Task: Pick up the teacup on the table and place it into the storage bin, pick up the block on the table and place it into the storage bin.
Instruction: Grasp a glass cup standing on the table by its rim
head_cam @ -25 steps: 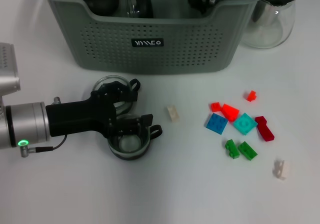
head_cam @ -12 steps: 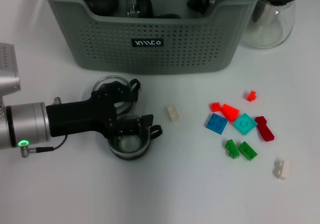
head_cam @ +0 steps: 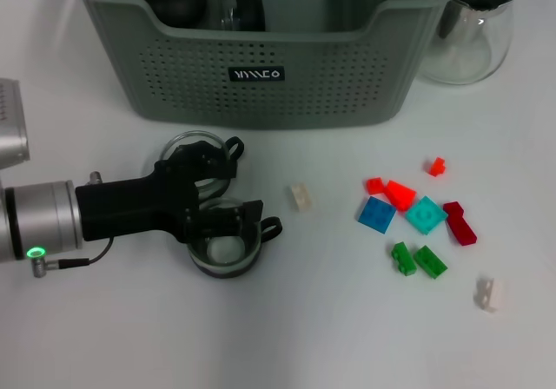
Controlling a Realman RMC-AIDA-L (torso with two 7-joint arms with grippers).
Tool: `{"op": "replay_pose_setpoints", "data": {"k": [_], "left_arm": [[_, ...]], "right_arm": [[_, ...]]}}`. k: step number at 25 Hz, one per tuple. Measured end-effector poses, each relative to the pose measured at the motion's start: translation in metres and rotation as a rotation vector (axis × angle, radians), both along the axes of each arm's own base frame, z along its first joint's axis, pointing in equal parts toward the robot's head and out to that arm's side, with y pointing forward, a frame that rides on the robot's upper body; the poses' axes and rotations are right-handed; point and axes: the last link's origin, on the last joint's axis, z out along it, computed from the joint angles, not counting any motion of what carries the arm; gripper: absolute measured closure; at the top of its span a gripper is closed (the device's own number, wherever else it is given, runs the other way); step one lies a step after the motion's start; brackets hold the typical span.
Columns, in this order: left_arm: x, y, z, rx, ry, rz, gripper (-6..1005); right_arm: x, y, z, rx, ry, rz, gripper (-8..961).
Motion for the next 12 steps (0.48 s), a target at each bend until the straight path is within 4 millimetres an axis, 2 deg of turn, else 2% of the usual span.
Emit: {"op": "replay_pose_setpoints", "data": {"k": [3,7,12], "left_arm": [[0.0,0.0,0.0,0.0,-0.001,0.001,174],[-0.001,0.0,0.001,0.001,0.0,0.0,174],[-0.001,0.0,0.002,0.001,0.002,-0.001,173]], "right_arm": [[-0.02,-0.011,0.018,-0.013,0.103,0.042,439],[-0.037,-0.028,0.035,-0.05,0.207,0.09,355],[-0.042,-0.047,0.054,-0.118,0.316,0.123,145]]}}
